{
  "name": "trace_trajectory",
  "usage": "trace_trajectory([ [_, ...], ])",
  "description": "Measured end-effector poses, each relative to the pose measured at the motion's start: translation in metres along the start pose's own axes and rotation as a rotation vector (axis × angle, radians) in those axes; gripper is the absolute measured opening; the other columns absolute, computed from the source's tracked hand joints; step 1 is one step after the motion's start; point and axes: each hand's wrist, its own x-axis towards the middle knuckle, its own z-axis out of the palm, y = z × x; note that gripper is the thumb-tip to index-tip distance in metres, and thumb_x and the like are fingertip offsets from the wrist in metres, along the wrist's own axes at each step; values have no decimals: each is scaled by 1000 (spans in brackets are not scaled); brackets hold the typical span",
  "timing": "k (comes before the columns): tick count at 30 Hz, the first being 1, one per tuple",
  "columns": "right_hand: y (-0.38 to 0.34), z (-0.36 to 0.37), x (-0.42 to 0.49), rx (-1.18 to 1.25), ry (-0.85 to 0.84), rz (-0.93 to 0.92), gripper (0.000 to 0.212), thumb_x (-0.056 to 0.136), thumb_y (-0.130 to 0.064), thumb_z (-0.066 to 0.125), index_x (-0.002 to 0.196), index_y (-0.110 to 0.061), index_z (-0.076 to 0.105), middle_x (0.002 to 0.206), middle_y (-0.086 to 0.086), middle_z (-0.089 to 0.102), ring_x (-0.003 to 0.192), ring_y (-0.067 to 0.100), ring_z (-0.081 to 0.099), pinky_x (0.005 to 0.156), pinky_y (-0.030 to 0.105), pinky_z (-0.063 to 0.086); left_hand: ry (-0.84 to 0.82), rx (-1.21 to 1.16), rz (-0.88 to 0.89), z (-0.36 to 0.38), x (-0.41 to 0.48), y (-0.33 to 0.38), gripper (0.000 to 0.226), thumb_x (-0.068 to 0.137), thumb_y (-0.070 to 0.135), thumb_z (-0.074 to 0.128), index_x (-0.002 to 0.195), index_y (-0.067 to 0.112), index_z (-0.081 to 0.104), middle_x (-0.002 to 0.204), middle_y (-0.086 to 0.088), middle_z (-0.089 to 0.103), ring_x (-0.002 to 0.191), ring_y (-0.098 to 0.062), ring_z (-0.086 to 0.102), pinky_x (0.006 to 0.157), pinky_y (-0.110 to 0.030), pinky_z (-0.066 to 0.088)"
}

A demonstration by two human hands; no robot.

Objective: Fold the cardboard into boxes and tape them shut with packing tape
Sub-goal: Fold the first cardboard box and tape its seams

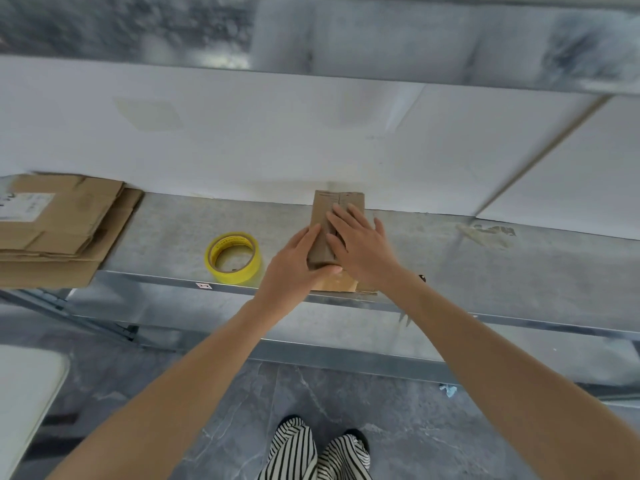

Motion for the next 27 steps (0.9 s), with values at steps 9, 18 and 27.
trace_trajectory([
  [9,-11,-6,-11,44,19,16,47,102,-34,27,147,-21,28,158,-9,15,146,9,2,116,49,1,-117,103,32,-16,-2,-4,89,80,50,67,151,23,19,155,6,27,132,-17,41,100,-33,40],
  [18,-24,-26,0,76,-13,94,30,92,-21,43,121,-18,50,140,-4,41,132,17,32,110,48,17,-50,486,-145,-73,-25,-83,51,84,43,54,127,14,53,124,-6,59,115,-27,52,95,-36,35],
  [27,-41,-36,3,6,34,67,37,94,-29,43,129,-19,46,141,-3,40,132,20,31,104,45,23,-27,493,-29,-84,-26,-88,22,88,10,61,109,6,67,107,-15,66,96,-37,60,87,-37,39],
])
